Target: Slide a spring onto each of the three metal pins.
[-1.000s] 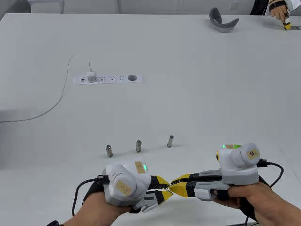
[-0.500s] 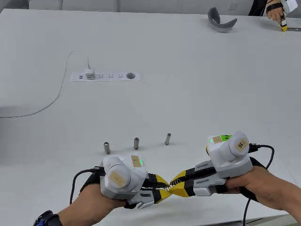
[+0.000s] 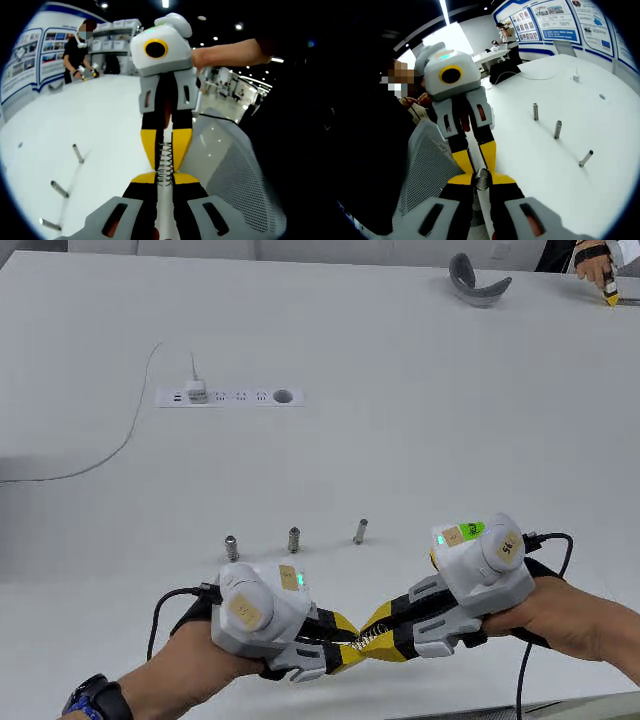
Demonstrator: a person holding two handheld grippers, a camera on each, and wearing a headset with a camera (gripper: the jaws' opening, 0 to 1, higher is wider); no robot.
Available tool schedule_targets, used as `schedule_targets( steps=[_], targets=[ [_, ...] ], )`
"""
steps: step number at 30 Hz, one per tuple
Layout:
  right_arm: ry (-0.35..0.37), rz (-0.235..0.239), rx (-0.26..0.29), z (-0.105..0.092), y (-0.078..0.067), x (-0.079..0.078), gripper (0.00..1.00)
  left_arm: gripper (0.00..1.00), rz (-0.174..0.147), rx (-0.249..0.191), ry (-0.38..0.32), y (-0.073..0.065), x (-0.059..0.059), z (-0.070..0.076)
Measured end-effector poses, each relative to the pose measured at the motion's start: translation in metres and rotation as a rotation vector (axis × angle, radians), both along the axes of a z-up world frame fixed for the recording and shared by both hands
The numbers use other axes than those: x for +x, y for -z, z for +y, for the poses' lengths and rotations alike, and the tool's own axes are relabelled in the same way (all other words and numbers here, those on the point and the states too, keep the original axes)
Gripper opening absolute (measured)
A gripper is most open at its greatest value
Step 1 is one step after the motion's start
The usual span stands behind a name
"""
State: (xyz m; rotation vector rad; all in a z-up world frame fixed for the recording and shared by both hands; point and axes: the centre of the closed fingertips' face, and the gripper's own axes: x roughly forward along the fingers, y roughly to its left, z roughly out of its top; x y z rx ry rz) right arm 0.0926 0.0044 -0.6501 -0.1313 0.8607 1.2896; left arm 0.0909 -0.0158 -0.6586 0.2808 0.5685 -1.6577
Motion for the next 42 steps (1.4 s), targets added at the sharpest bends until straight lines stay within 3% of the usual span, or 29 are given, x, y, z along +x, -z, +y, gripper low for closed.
schedule_targets(
  steps=[9,11,18,24,30,42],
  targets=[
    [0.043,-0.001,0.013,-0.002,0.001,0.007,0.12,0.11,-0.003,-0.004,-0.026,0.001,0.006,0.0],
    [0.058,0.0,0.016,-0.003,0.001,0.008,0.12,0.11,0.017,-0.001,-0.046,0.001,0.008,0.0],
    [0.107,0.003,0.025,-0.006,0.002,0.012,0.12,0.14,0.004,-0.002,-0.074,0.003,0.013,0.0],
    [0.141,-0.01,0.007,-0.013,0.005,0.017,0.12,0.18,0.017,0.001,-0.109,0.006,0.018,0.004],
    [0.167,-0.01,-0.005,-0.019,0.007,0.021,0.12,0.21,0.034,0.004,-0.175,0.01,0.028,0.011],
    [0.24,-0.034,-0.083,-0.042,0.022,0.034,0.12,0.24,0.013,0.04,-0.342,0.021,0.063,0.029]
  ],
)
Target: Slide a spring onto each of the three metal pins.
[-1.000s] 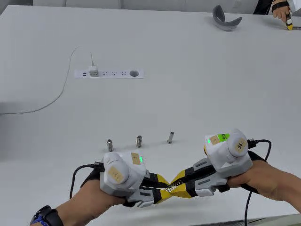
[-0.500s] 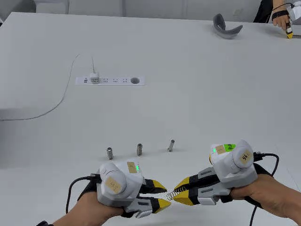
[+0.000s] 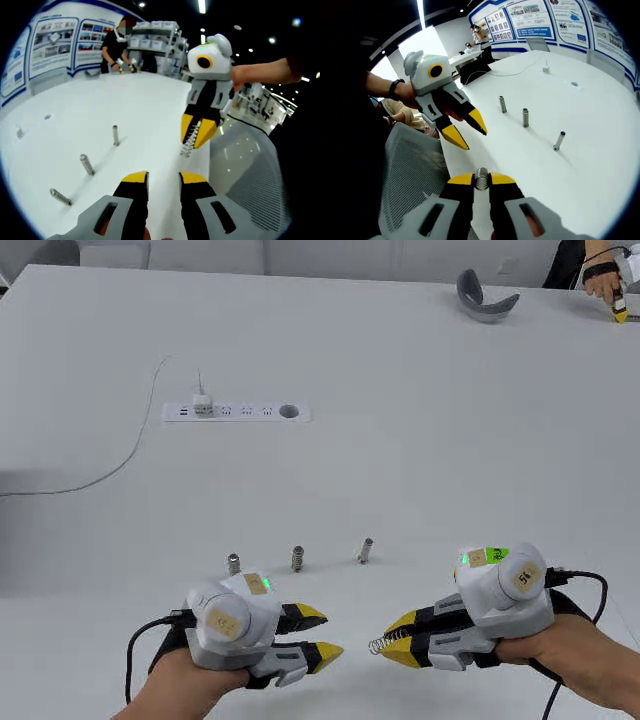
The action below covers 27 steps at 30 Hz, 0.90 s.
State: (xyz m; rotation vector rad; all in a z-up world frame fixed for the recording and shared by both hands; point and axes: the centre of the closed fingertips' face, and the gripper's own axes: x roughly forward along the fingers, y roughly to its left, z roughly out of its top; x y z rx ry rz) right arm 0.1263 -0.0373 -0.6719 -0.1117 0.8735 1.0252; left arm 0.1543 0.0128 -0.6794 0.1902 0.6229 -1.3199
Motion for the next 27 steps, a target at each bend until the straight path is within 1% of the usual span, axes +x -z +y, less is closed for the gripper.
schedule_targets(
  steps=[3,9,12,16,27],
  targets=[
    [0.013,-0.004,-0.012,-0.004,0.002,0.003,0.12,0.26,0.002,0.004,-0.018,0.002,0.004,0.003],
    [0.043,-0.013,-0.03,-0.013,0.004,0.011,0.12,0.29,-0.003,0.009,-0.052,0.002,0.011,0.01],
    [0.058,-0.024,-0.06,-0.02,0.007,0.016,0.12,0.31,-0.002,0.013,-0.067,0.002,0.014,0.015],
    [0.077,-0.03,-0.085,-0.028,0.008,0.024,0.12,0.33,-0.002,0.019,-0.088,0.004,0.019,0.021],
    [0.109,-0.05,-0.158,-0.048,0.011,0.05,0.12,0.4,-0.01,0.034,-0.117,0.005,0.026,0.033]
  ],
)
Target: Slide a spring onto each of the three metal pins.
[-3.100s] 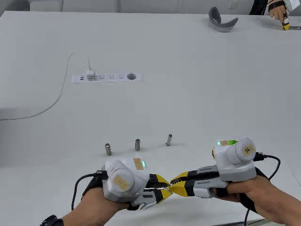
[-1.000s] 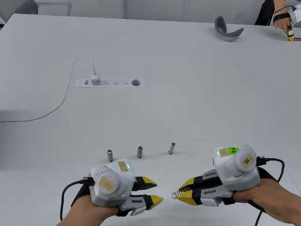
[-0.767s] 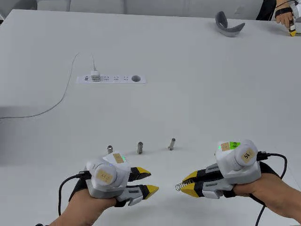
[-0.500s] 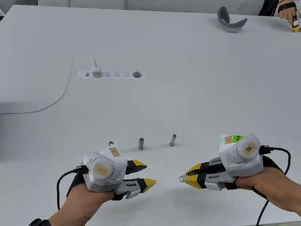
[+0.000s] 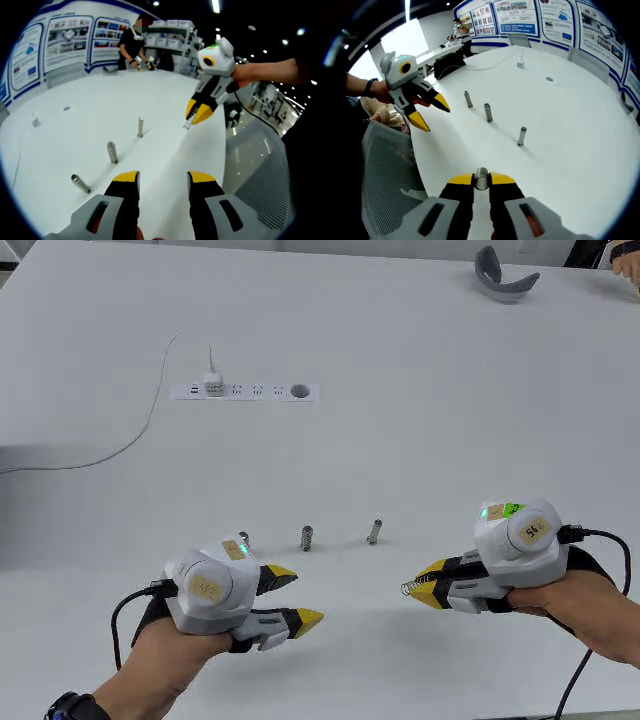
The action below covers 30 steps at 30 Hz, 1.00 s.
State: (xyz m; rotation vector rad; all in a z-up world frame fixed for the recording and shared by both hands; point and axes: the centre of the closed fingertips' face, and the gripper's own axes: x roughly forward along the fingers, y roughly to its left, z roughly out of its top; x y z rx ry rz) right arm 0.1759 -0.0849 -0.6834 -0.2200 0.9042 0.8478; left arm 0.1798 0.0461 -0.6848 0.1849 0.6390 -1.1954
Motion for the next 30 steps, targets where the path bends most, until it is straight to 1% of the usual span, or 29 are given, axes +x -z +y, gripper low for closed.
schedule_targets(
  steps=[6,11,13,19,30],
  targets=[
    [0.033,0.0,-0.033,-0.008,0.003,0.016,0.12,0.46,-0.002,0.015,-0.018,0.003,0.004,0.008],
    [0.057,0.009,-0.045,-0.011,0.009,0.026,0.12,0.48,-0.002,0.019,-0.033,0.002,0.007,0.013],
    [0.063,0.008,-0.05,-0.012,0.008,0.031,0.12,0.49,-0.005,0.019,-0.035,0.002,0.008,0.015],
    [0.072,0.001,-0.073,-0.014,0.008,0.045,0.12,0.52,-0.006,0.023,-0.044,0.001,0.01,0.019],
    [0.069,-0.003,-0.115,-0.015,0.008,0.065,0.12,0.56,-0.005,0.027,-0.061,0.001,0.013,0.027]
  ],
)
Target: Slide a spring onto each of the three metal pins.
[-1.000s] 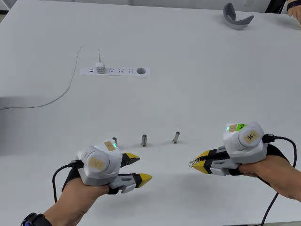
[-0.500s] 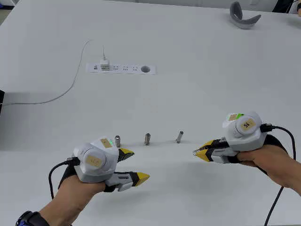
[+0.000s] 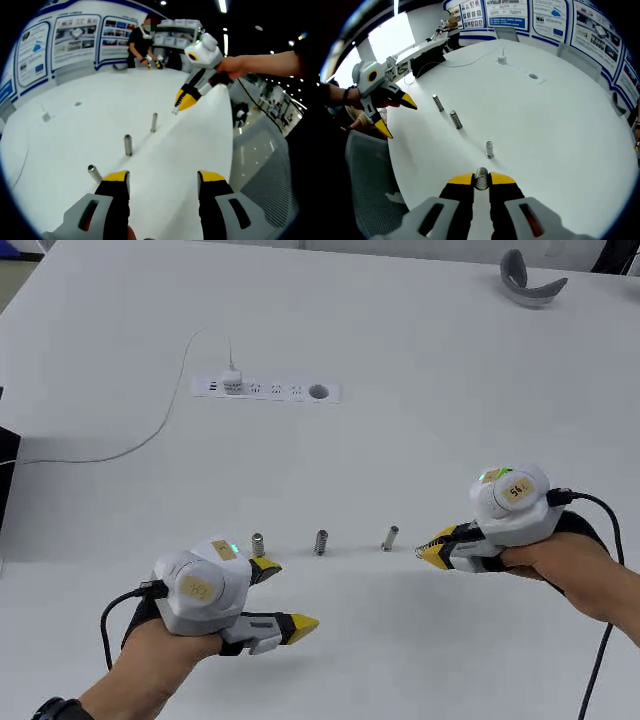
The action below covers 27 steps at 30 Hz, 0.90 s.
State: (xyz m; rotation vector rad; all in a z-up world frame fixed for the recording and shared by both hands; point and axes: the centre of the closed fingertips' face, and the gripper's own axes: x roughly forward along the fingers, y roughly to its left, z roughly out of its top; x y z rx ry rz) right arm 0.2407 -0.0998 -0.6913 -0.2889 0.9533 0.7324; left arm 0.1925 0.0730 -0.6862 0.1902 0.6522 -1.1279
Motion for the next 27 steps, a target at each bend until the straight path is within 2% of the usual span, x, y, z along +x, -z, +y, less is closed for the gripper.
schedule_targets(
  steps=[12,27],
  targets=[
    [-0.018,-0.002,-0.032,0.004,0.0,0.019,0.13,0.61,-0.001,0.009,0.017,-0.001,-0.002,0.001],
    [-0.062,0.003,-0.062,0.016,0.003,0.032,0.13,0.63,0.009,-0.011,-0.022,-0.002,0.002,0.007]
  ],
)
